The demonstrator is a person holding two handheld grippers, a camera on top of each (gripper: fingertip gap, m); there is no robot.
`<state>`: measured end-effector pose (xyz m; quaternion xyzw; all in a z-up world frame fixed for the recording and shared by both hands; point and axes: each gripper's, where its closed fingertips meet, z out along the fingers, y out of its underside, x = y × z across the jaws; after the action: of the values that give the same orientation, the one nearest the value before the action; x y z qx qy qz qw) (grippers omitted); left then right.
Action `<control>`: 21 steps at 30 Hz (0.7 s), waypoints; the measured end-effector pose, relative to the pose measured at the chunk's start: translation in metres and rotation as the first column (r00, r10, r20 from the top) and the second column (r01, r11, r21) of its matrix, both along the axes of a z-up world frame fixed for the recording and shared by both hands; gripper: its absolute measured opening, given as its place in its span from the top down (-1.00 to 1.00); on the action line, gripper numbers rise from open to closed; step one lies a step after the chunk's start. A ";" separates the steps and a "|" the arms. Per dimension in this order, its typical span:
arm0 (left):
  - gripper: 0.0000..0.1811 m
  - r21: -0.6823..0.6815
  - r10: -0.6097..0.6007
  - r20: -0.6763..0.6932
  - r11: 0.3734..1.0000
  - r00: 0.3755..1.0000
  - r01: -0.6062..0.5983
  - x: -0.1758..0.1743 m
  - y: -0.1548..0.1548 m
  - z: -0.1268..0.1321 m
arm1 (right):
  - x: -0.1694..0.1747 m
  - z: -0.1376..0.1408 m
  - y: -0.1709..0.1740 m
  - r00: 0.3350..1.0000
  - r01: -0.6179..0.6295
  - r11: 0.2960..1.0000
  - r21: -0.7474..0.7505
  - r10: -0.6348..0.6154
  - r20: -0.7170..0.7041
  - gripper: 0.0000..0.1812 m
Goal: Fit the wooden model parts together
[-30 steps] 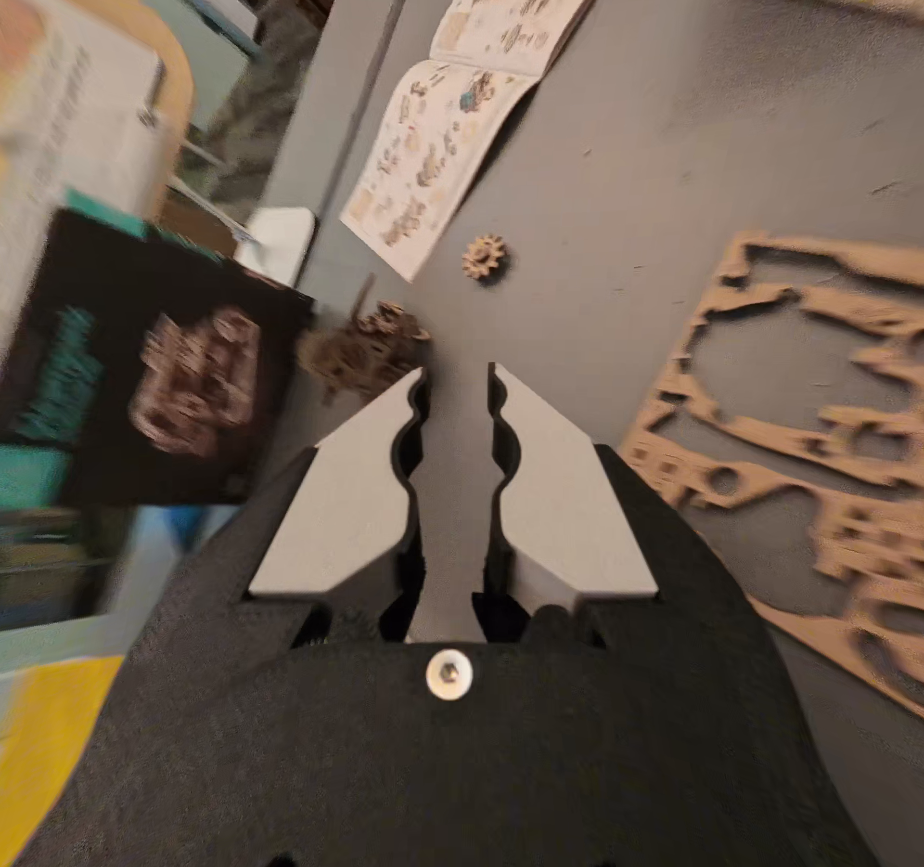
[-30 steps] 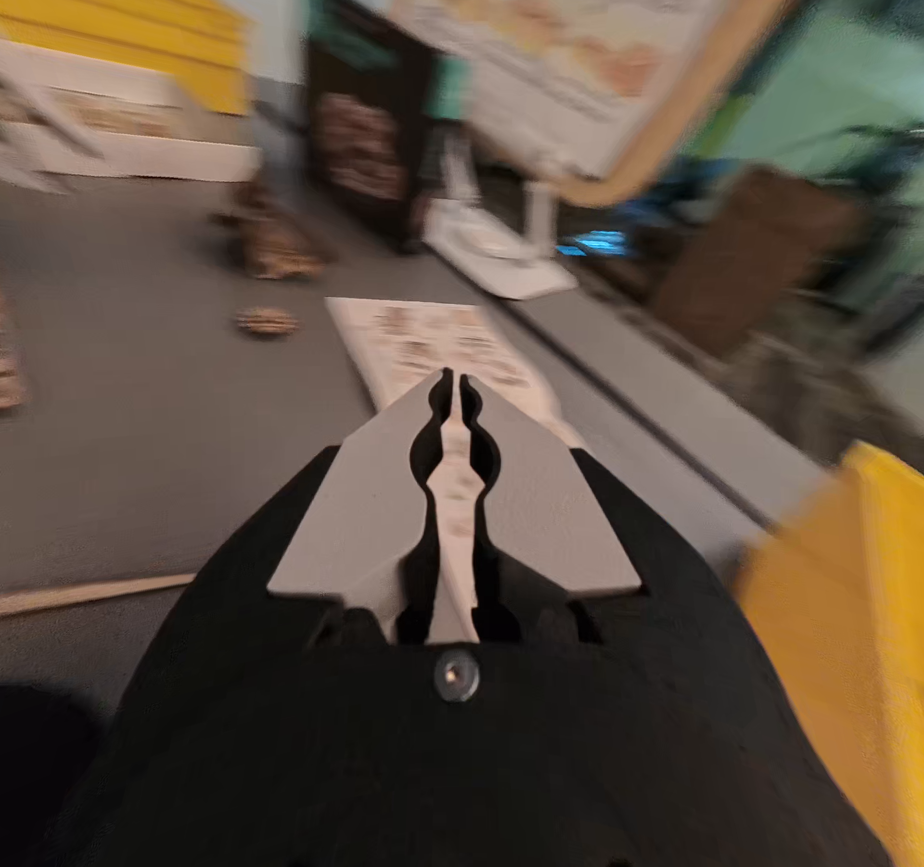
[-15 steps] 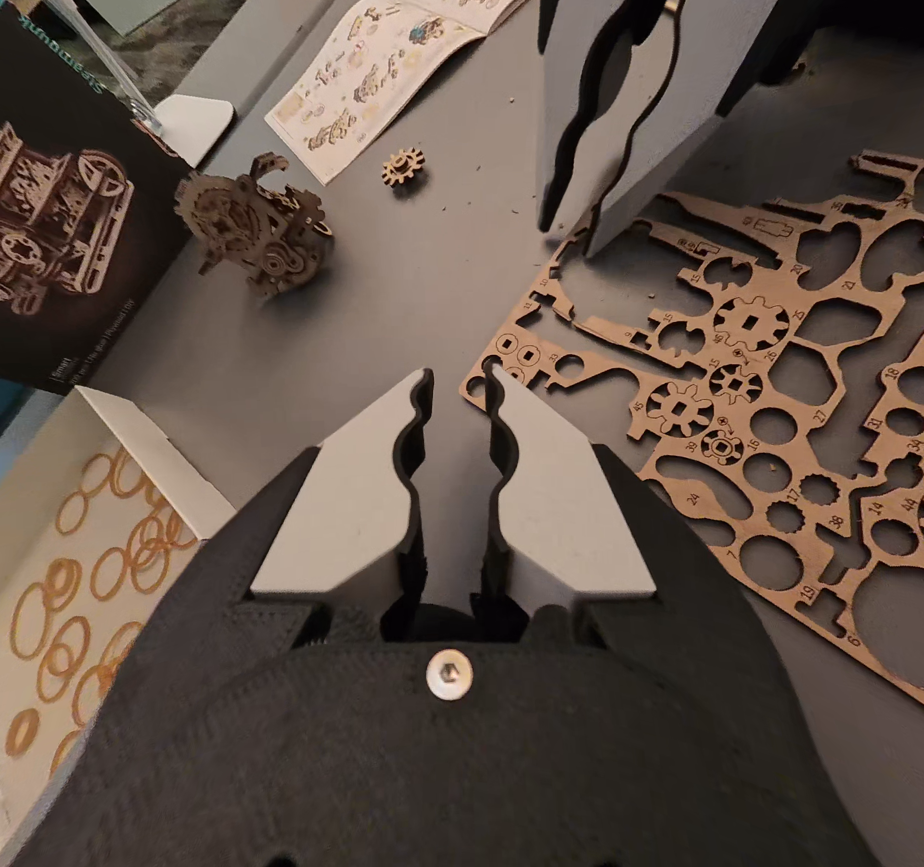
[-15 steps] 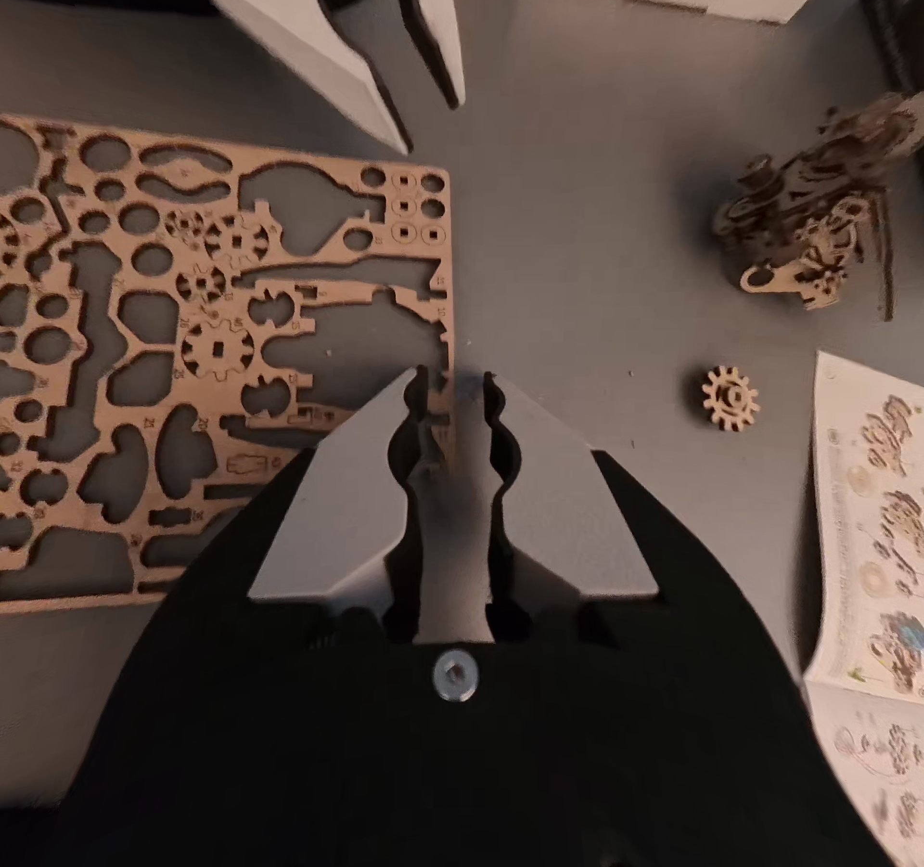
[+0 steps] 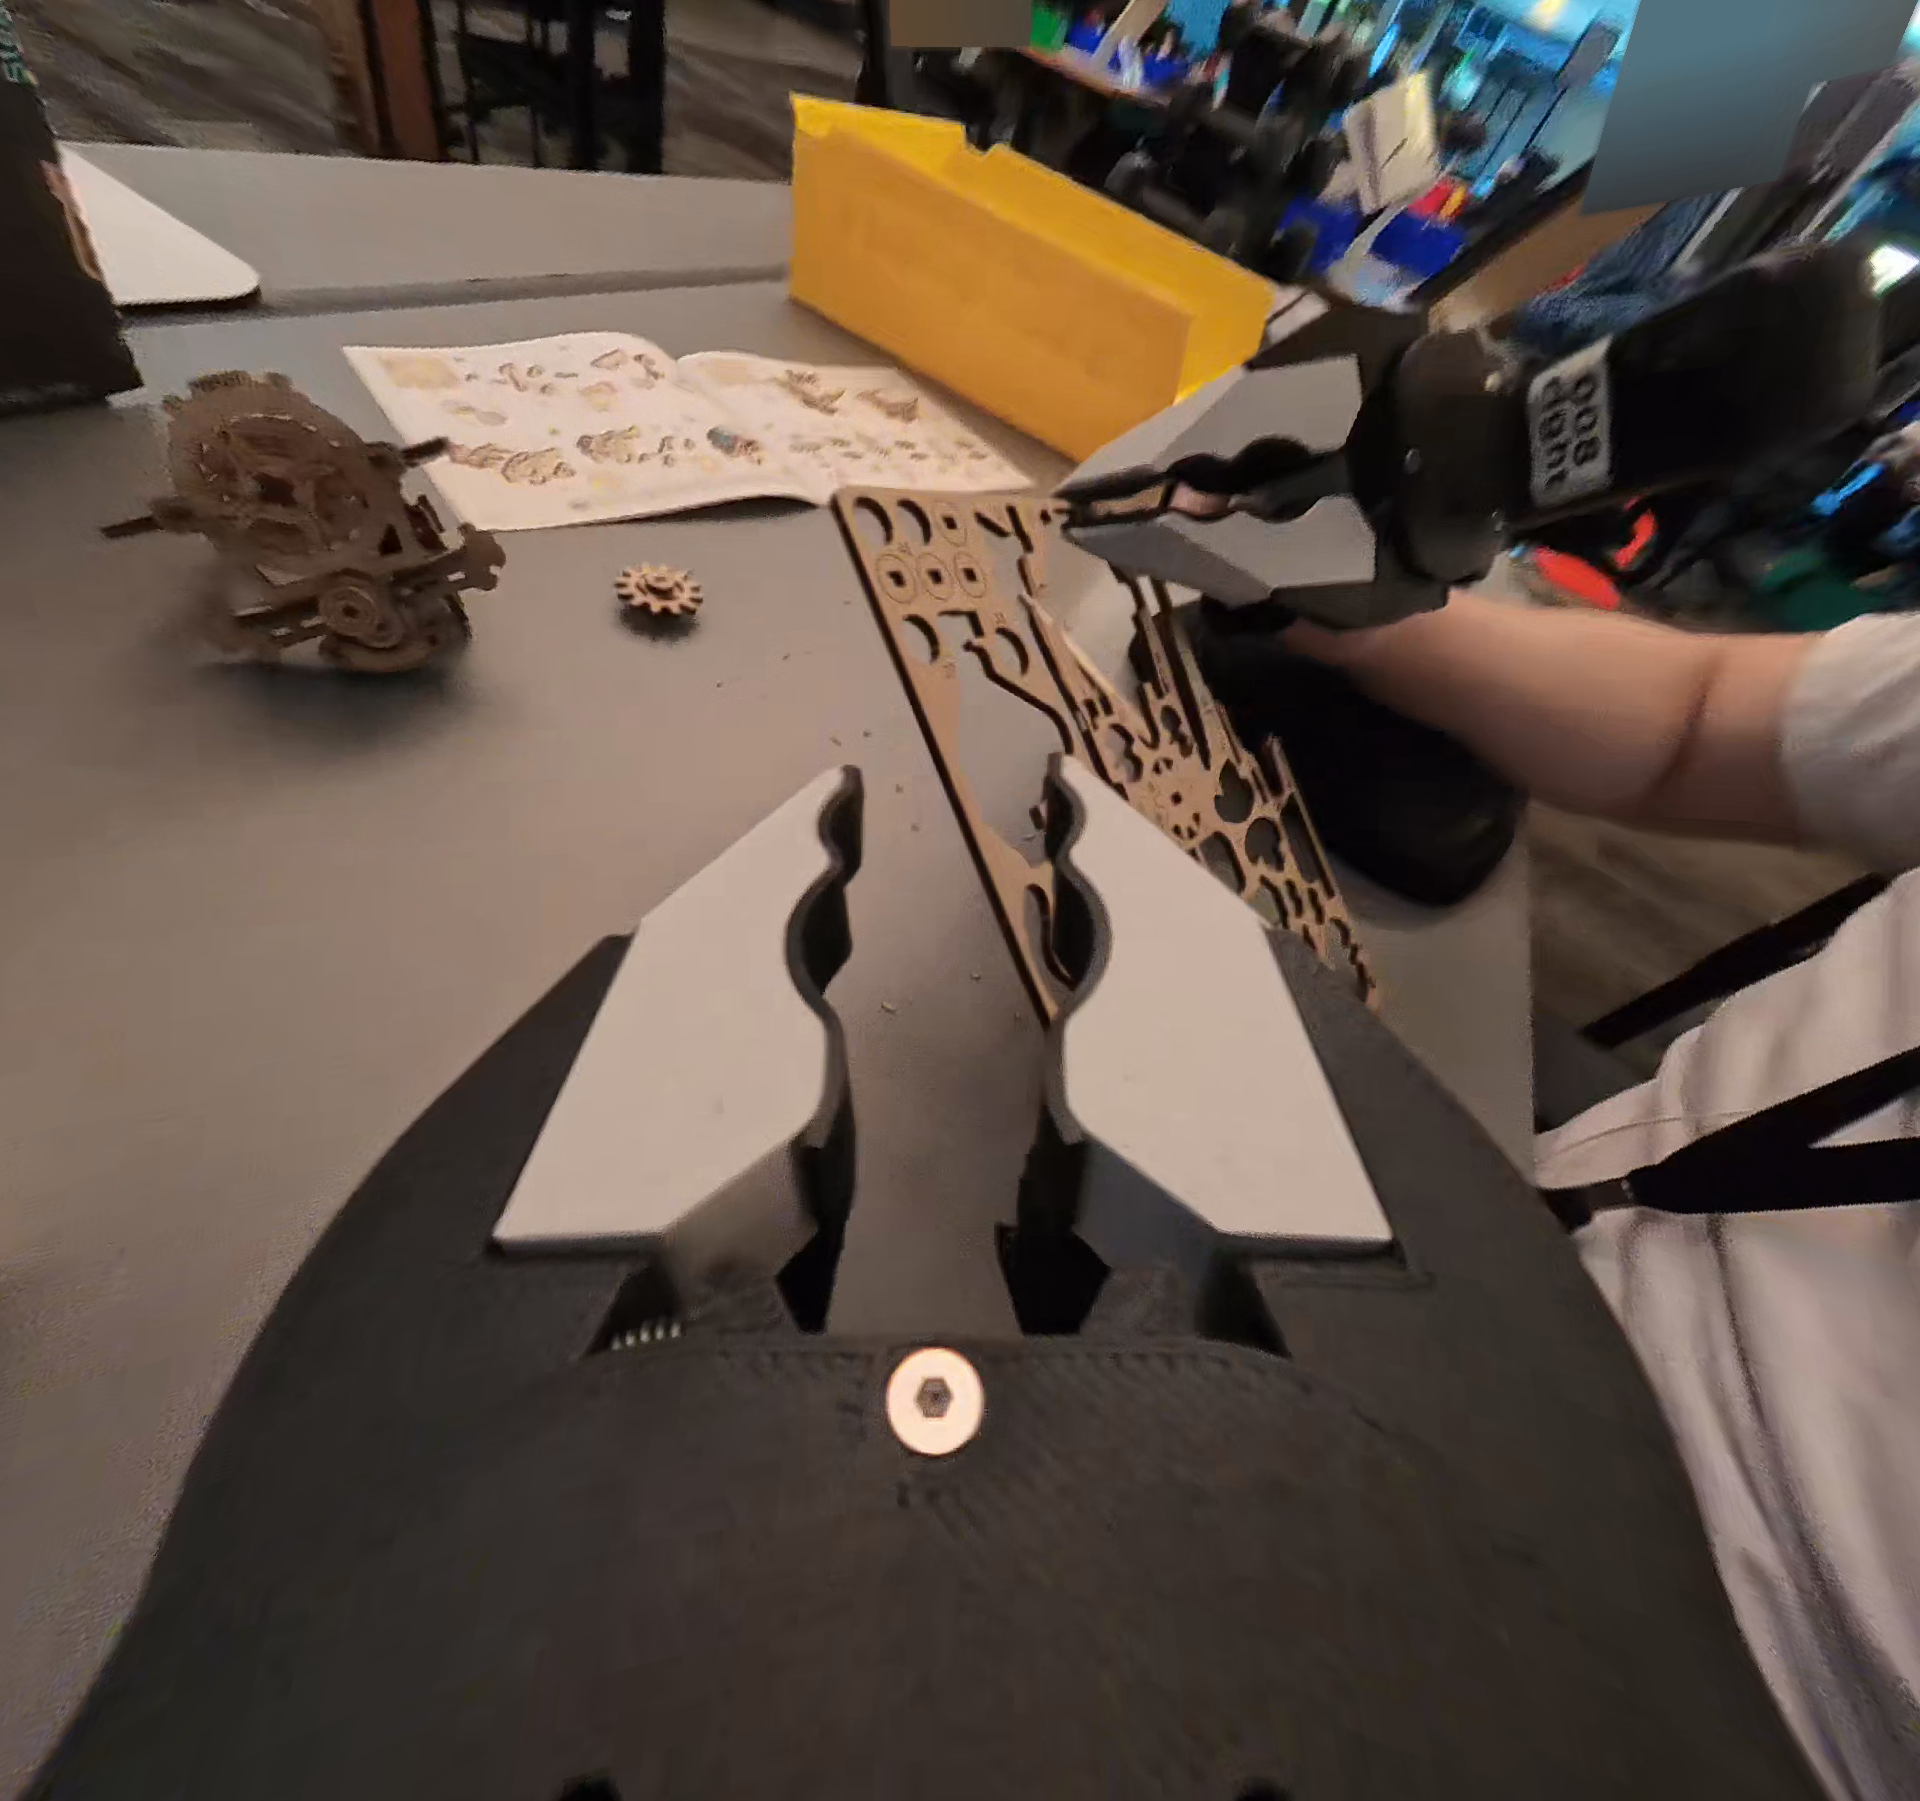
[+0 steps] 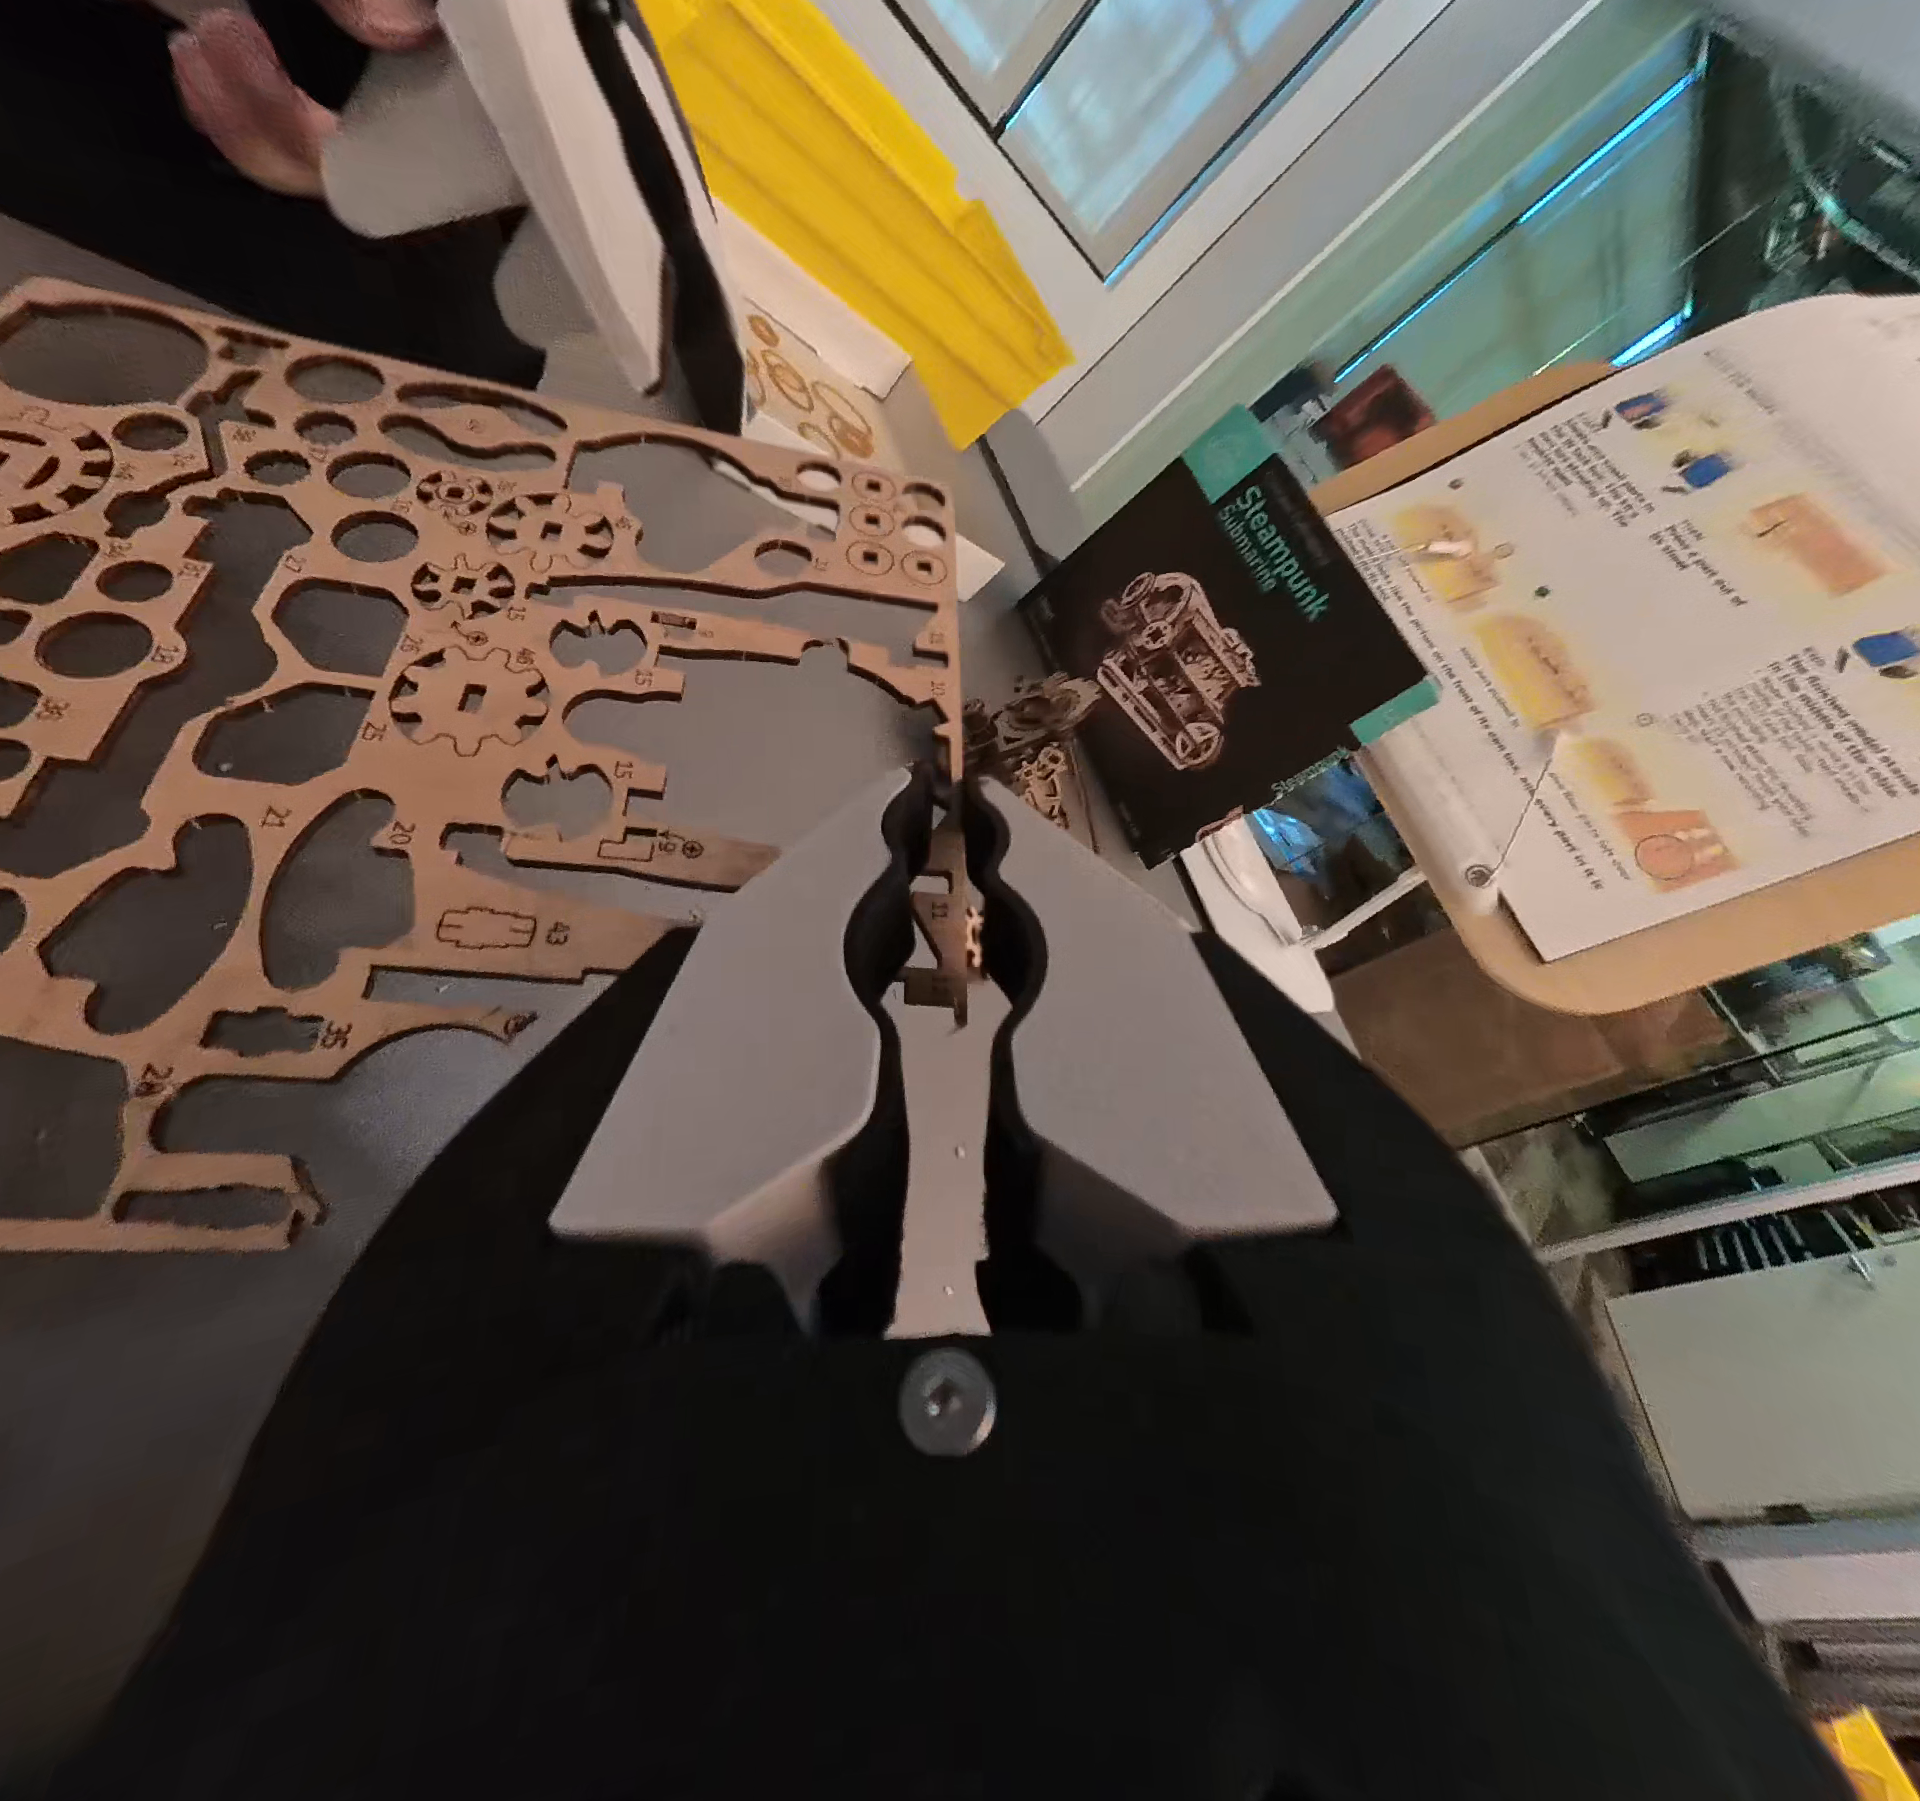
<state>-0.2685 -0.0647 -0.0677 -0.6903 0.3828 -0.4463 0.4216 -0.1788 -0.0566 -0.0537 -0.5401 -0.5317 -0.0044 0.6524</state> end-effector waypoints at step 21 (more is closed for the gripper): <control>0.99 -0.148 -0.528 -0.022 0.841 0.849 0.520 0.071 0.005 0.037 | 0.078 0.064 0.023 0.926 0.008 0.999 -0.034 -0.020 -0.377 0.40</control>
<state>-0.1976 -0.0596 -0.0303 -0.6001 0.5384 -0.5478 0.2234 -0.1005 -0.0338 0.0104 -0.5450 -0.3926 0.1030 0.7336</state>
